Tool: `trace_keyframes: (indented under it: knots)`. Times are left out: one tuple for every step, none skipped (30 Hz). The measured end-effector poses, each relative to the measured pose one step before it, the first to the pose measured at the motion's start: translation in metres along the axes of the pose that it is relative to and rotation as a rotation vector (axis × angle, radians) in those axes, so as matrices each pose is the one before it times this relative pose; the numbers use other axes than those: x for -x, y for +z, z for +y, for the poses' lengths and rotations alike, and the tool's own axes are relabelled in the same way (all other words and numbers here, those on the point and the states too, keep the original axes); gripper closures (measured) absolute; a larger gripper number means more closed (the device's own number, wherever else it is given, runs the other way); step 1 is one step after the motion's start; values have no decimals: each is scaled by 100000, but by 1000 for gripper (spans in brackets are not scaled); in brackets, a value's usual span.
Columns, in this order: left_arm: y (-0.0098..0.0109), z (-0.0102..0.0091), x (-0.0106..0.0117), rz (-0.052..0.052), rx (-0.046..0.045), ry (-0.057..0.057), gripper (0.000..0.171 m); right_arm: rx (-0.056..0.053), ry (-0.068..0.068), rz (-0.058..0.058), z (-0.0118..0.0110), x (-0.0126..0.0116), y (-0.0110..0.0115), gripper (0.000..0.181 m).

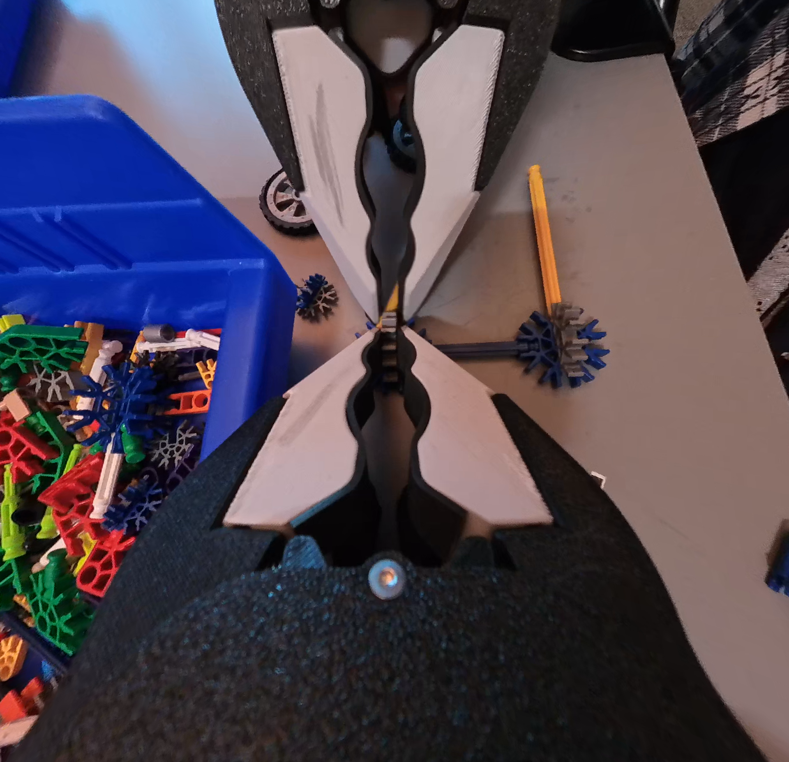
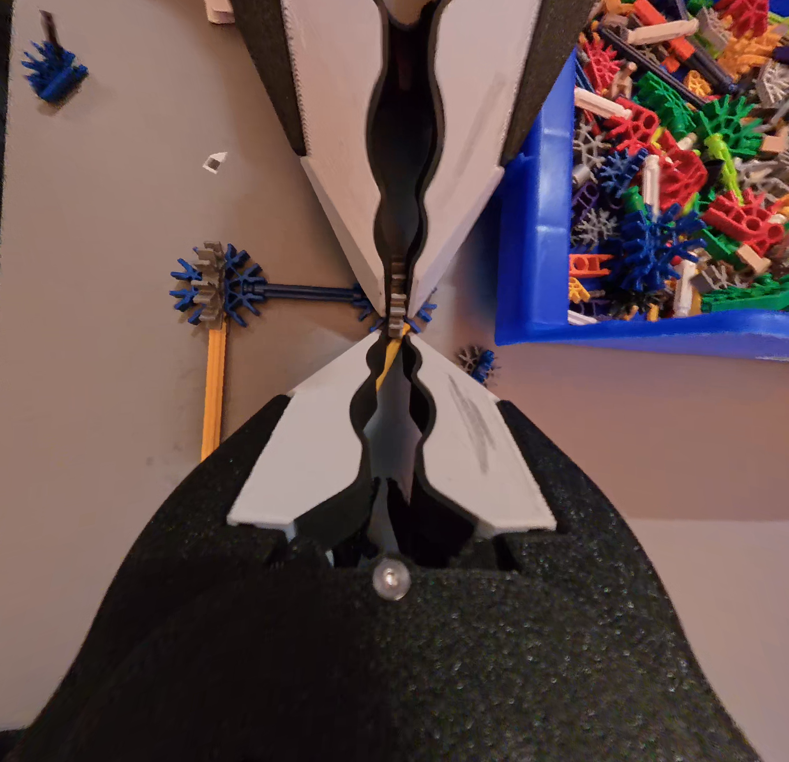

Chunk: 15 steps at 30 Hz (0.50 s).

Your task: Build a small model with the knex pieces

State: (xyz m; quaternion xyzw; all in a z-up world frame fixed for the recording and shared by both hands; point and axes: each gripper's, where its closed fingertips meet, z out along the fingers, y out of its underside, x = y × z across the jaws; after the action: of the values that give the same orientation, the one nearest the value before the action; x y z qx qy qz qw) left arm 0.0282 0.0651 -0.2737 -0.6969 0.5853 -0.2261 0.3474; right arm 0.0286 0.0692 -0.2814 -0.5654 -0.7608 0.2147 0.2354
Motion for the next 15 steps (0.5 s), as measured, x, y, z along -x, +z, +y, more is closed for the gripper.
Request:
trace_keyframes:
  knots:
    - [-14, -29, -66, 557, -192, 91, 168, -251, -672, -847, -111, 90, 46, 178]
    - [5, 6, -26, 123, -13, 27, 168, 397, -1377, -584, -51, 44, 30, 178]
    - [-3, 9, 4, -225, -15, 315, 168, 803, -1828, -635, 0, 4, 7, 178]
    - [0, 1, -12, -8, -105, 213, 168, 569, -1323, -817, -5, 0, 11, 179]
    - [0, -2, -3, 234, 65, -278, 168, 156, -573, -1119, -9, 20, 0, 179]
    - [-3, 0, -15, 308, 75, -173, 168, 177, -789, -945, -26, 14, 8, 179]
    - [-5, 1, -17, 155, -39, 43, 168, 570, -1001, -493, -16, 13, 0, 179]
    - [0, 3, -16, 270, -9, -138, 168, 722, -968, -430, -6, 20, 19, 179]
    - [-1, -8, -1, 171, 10, -104, 168, 179, -568, -1008, -14, 9, 2, 179]
    - [-2, 5, -25, 319, 7, -167, 168, -388, -219, -1615, -18, 24, -10, 179]
    - [6, 2, -39, 368, 75, -80, 168, -295, -585, -1796, -24, 46, 3, 179]
    - [-4, -8, -7, 272, -28, -157, 168, 410, -697, -1783, -12, 37, -2, 180]
    - [-9, 8, -36, 372, -24, -109, 168, 913, -835, -1347, -15, 37, 3, 180]
    - [-6, 2, -59, 387, -41, 46, 168, 267, -466, -1226, -5, 50, 4, 179]
    - [-3, 2, -10, 411, -85, -381, 168, -681, 410, -1345, -8, 31, 3, 179]
